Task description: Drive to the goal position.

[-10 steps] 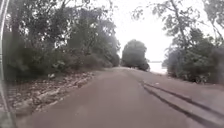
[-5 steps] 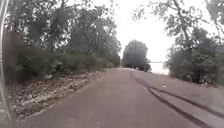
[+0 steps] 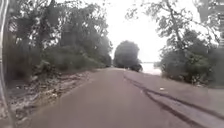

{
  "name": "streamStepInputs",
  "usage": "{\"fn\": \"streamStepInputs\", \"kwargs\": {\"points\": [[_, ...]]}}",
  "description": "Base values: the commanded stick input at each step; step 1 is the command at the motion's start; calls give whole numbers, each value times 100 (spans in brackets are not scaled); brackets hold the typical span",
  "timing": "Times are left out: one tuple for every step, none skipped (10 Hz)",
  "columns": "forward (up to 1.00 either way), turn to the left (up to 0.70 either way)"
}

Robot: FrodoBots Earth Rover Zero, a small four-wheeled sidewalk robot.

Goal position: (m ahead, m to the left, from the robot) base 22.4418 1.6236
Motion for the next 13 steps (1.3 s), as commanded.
{"fn": "streamStepInputs", "kwargs": {"points": [[70,0],[70,0],[70,0],[70,0],[70,0],[70,0],[70,0],[70,0],[70,0],[70,0],[70,0],[70,0],[70,2]]}}
